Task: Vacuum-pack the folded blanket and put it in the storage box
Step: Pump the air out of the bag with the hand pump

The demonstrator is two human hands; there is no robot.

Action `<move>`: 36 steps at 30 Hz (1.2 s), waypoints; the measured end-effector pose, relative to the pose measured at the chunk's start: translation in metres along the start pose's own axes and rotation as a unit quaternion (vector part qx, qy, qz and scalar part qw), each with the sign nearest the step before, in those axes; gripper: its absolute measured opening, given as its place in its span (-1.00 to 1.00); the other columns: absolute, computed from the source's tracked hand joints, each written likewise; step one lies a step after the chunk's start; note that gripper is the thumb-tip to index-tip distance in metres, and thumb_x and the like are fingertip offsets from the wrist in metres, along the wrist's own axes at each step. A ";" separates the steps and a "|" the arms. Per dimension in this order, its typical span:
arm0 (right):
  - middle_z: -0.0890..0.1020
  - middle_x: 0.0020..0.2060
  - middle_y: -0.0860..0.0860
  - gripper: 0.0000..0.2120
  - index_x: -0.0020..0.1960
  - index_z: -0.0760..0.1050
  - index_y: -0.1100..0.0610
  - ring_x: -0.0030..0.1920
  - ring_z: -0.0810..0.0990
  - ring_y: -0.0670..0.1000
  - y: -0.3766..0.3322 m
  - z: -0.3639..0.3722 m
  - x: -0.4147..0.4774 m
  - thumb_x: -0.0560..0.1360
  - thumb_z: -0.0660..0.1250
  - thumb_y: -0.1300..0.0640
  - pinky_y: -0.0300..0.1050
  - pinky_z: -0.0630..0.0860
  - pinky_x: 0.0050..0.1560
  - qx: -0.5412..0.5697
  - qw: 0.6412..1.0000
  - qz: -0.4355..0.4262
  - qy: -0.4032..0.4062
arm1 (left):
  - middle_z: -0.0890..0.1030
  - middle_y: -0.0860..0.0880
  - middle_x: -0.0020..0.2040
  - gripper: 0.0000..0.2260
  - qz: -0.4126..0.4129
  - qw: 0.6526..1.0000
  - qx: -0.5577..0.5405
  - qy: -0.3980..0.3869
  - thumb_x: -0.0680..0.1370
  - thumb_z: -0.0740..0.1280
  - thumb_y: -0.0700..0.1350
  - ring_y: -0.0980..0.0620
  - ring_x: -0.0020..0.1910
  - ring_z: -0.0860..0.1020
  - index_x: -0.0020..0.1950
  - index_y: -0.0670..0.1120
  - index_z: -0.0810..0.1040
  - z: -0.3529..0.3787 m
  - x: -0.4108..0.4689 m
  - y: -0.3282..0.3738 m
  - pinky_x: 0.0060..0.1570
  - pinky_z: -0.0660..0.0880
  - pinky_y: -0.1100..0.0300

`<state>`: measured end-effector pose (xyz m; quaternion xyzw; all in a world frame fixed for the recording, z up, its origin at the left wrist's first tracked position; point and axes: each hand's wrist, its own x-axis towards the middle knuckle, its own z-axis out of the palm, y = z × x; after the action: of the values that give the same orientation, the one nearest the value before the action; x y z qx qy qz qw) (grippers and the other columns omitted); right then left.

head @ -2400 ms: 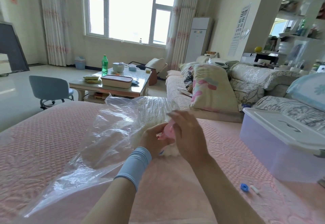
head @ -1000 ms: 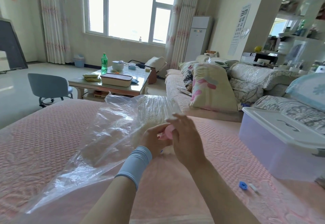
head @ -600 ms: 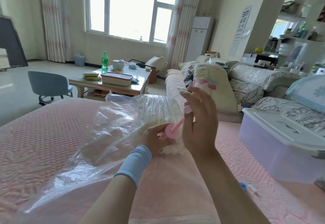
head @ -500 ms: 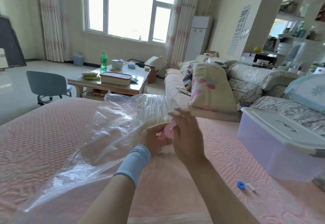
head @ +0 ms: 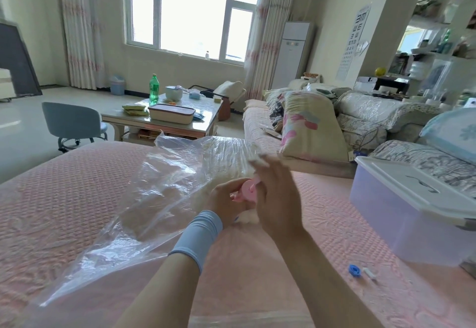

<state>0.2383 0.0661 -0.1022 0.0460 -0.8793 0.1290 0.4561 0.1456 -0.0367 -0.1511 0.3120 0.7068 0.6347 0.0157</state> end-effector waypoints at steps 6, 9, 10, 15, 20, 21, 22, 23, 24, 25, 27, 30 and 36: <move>0.52 0.36 0.03 -0.61 0.33 0.56 0.07 0.34 0.46 0.10 -0.002 -0.004 0.007 0.55 0.19 0.25 0.05 0.45 0.33 0.008 0.998 0.005 -0.061 | 0.65 0.15 -0.21 -0.72 0.011 1.000 0.008 0.017 0.28 0.46 -0.05 0.21 -0.28 0.53 -0.05 0.23 0.63 -0.002 0.002 -0.004 -0.21 0.53 0.30; 0.55 0.27 0.07 -0.65 0.29 0.58 0.09 0.27 0.47 0.04 -0.011 -0.028 0.032 0.60 0.15 0.19 -0.32 0.33 0.30 0.021 0.989 -0.052 0.139 | 0.68 0.09 -0.10 -0.59 0.006 1.000 -0.001 0.011 0.26 0.52 -0.10 0.14 -0.16 0.58 0.07 0.18 0.65 -0.004 0.005 -0.007 -0.06 0.56 0.20; 0.55 0.26 0.08 -0.68 0.27 0.59 0.09 0.26 0.46 0.02 -0.012 -0.033 0.038 0.61 0.16 0.20 -0.36 0.30 0.28 0.016 0.979 -0.058 0.196 | 0.69 0.08 -0.07 -0.57 0.003 1.000 -0.002 0.008 0.25 0.53 -0.11 0.12 -0.12 0.59 0.08 0.17 0.65 -0.003 0.006 -0.007 -0.01 0.57 0.16; 0.56 0.23 0.14 -0.62 0.27 0.59 0.14 0.22 0.50 0.14 -0.002 -0.008 0.008 0.54 0.14 0.25 -0.10 0.43 0.27 0.003 0.996 -0.009 0.086 | 0.68 0.11 -0.14 -0.65 0.001 1.000 -0.008 -0.003 0.27 0.51 -0.10 0.18 -0.21 0.56 0.02 0.13 0.66 0.002 0.003 -0.006 -0.07 0.58 0.20; 0.54 0.27 0.10 -0.61 0.30 0.57 0.11 0.27 0.50 0.17 -0.001 0.008 -0.006 0.51 0.24 0.22 0.13 0.47 0.26 0.015 0.993 0.055 -0.102 | 0.67 0.06 -0.17 -0.68 -0.007 1.000 -0.006 0.001 0.25 0.41 0.04 0.14 -0.22 0.55 -0.01 0.15 0.65 0.002 0.001 -0.004 -0.04 0.58 0.10; 0.54 0.27 0.10 -0.61 0.30 0.57 0.13 0.27 0.50 0.16 -0.004 0.002 0.001 0.51 0.22 0.23 0.12 0.47 0.27 0.028 0.997 0.036 -0.064 | 0.68 0.07 -0.16 -0.68 -0.006 1.000 -0.011 0.007 0.25 0.43 0.02 0.13 -0.22 0.55 -0.01 0.17 0.65 0.000 0.001 -0.003 -0.03 0.58 0.07; 0.55 0.26 0.10 -0.62 0.30 0.57 0.13 0.27 0.50 0.14 -0.008 -0.005 0.010 0.54 0.19 0.25 0.07 0.47 0.29 0.036 0.999 0.010 -0.009 | 0.68 0.08 -0.13 -0.65 -0.003 1.000 -0.014 0.011 0.24 0.46 -0.02 0.11 -0.18 0.58 0.01 0.18 0.65 -0.002 0.002 -0.003 0.01 0.59 0.07; 0.54 0.26 0.10 -0.63 0.30 0.56 0.13 0.27 0.49 0.11 -0.011 -0.012 0.019 0.57 0.15 0.25 -0.02 0.44 0.32 0.041 0.998 -0.016 0.053 | 0.69 0.07 -0.09 -0.62 0.000 1.000 -0.013 0.013 0.25 0.49 -0.07 0.08 -0.12 0.61 0.04 0.19 0.65 -0.003 0.003 -0.004 0.05 0.59 0.07; 0.53 0.26 0.09 -0.65 0.30 0.56 0.12 0.28 0.48 0.10 -0.012 -0.020 0.028 0.60 0.12 0.22 -0.11 0.41 0.33 0.048 0.992 -0.039 0.113 | 0.69 0.07 -0.06 -0.59 0.002 1.000 -0.014 0.012 0.26 0.52 -0.13 0.05 -0.07 0.62 0.05 0.20 0.65 -0.004 0.004 -0.005 0.09 0.58 0.06; 0.53 0.26 0.10 -0.67 0.29 0.55 0.12 0.29 0.48 0.09 -0.014 -0.025 0.035 0.64 0.11 0.19 -0.15 0.38 0.33 0.057 0.983 -0.056 0.164 | 0.68 0.06 -0.04 -0.57 0.002 1.000 -0.016 0.012 0.26 0.54 -0.16 0.03 -0.03 0.62 0.05 0.21 0.65 -0.005 0.005 -0.005 0.11 0.57 0.06; 0.52 0.25 0.11 -0.69 0.27 0.56 0.13 0.30 0.47 0.09 -0.015 -0.026 0.039 0.65 0.10 0.19 -0.14 0.37 0.33 0.068 0.973 -0.062 0.212 | 0.69 0.07 -0.04 -0.56 0.002 1.000 -0.015 0.011 0.28 0.55 -0.19 0.04 -0.03 0.63 0.05 0.21 0.65 -0.004 0.004 -0.005 0.11 0.57 0.06; 0.53 0.25 0.12 -0.63 0.26 0.58 0.16 0.30 0.46 0.10 -0.009 -0.006 0.016 0.55 0.12 0.27 -0.10 0.38 0.34 0.058 0.993 -0.010 0.103 | 0.69 0.06 -0.11 -0.64 0.005 1.000 -0.022 0.004 0.26 0.51 -0.10 0.14 -0.16 0.58 0.01 0.19 0.66 -0.001 0.002 -0.003 0.01 0.59 0.14; 0.55 0.25 0.06 -0.68 0.23 0.61 0.13 0.26 0.50 0.11 0.001 0.006 0.000 0.55 0.24 0.33 0.07 0.45 0.28 0.051 0.992 0.054 -0.098 | 0.64 0.03 -0.24 -0.73 0.000 1.000 0.004 0.017 0.22 0.40 0.04 0.10 -0.27 0.50 -0.09 0.18 0.64 0.000 0.000 0.000 -0.05 0.58 -0.04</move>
<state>0.2329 0.0654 -0.1056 0.0338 -0.9133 0.1926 0.3572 0.1459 -0.0366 -0.1515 0.3011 0.7097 0.6369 0.0023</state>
